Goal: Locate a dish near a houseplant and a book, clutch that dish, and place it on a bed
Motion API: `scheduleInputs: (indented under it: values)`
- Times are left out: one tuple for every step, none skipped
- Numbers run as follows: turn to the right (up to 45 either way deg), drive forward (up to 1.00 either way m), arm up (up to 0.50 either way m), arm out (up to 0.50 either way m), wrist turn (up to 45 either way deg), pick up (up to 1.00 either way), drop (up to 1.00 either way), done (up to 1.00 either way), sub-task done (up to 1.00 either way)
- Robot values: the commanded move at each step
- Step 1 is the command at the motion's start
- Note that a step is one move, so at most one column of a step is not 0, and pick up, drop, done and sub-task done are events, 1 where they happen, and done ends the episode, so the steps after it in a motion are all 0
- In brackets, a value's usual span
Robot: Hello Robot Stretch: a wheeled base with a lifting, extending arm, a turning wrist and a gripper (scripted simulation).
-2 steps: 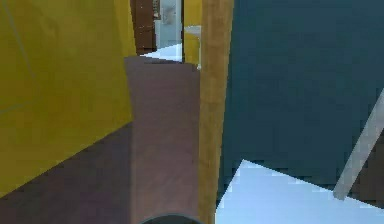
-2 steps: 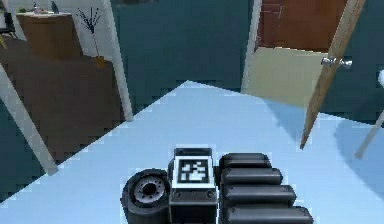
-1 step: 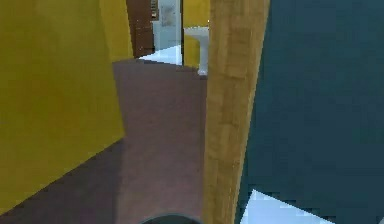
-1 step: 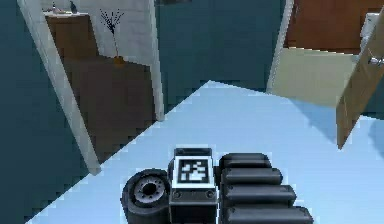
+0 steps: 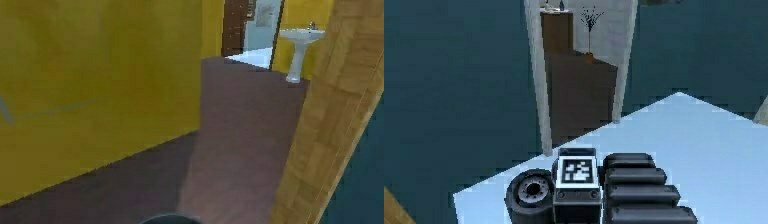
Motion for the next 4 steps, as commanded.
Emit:
scheduleInputs:
  values:
    - [0.0, 0.65, 0.00, 0.00, 0.0, 0.00, 0.00, 0.00, 0.00]
    - [18.0, 0.00, 0.00, 0.00, 0.0, 0.00, 0.00, 0.00, 0.00]
    - [0.0, 1.00, 0.00, 0.00, 0.0, 0.00, 0.00, 0.00, 0.00]
    - [0.0, 0.95, 0.00, 0.00, 0.0, 0.00, 0.00, 0.00, 0.00]
